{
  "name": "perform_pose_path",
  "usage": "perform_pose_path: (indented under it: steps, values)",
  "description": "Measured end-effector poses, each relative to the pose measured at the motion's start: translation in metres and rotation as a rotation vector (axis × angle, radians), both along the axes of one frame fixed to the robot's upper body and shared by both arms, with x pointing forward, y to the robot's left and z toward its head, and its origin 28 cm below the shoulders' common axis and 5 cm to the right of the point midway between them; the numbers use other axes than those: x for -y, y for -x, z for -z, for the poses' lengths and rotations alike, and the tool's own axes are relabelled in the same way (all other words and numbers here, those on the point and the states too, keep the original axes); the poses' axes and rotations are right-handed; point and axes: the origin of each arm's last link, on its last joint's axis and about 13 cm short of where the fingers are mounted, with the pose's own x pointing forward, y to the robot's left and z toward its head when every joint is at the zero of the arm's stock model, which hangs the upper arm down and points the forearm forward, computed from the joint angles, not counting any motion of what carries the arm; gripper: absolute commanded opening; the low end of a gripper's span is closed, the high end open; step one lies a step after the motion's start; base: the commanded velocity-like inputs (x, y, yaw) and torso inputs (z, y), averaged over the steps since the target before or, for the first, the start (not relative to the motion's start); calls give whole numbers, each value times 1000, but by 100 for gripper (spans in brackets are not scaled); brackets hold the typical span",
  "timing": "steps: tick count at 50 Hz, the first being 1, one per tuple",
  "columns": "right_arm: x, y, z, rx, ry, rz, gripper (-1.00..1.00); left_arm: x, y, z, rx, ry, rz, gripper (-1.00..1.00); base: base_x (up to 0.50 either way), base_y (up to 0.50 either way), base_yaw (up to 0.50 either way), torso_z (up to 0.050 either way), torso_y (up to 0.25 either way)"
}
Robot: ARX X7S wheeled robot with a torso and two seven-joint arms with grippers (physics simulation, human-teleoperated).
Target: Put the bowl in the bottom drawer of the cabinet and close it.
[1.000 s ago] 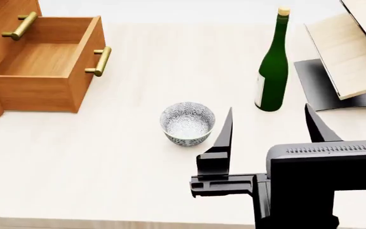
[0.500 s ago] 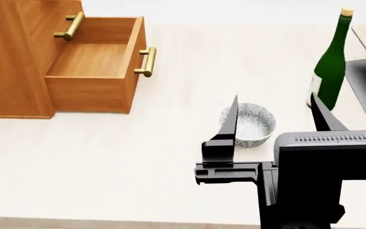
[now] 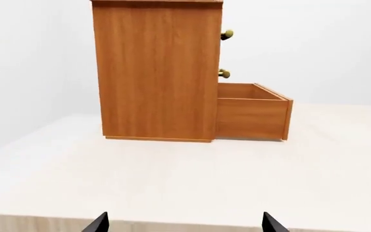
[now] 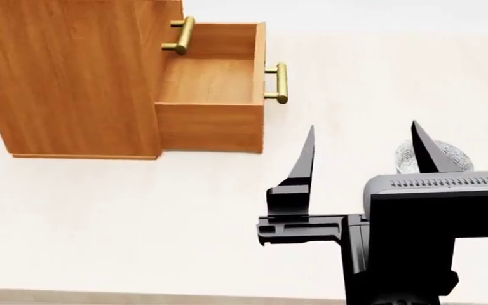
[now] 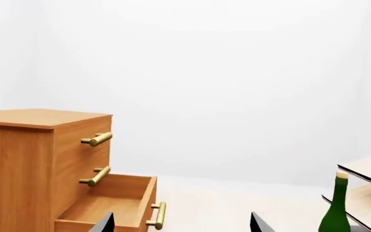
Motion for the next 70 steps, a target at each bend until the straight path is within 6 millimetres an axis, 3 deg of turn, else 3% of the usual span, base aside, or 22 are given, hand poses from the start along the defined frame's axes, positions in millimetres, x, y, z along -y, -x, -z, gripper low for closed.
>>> perform_pose_path:
  steps: [19, 36, 70]
  values:
    - [-1, 1, 1, -5, -9, -8, 100, 0, 0, 0, -2, 2, 1, 100, 0, 500, 0, 0, 0]
    - [0, -5, 11, -31, -18, -3, 100, 0, -1, 0, 1, 8, 7, 100, 35, 0, 0, 0, 0]
    - [1, -6, 14, -39, -23, -18, 100, 0, 0, 0, 2, 8, 11, 100, 480, 6, 0, 0, 0]
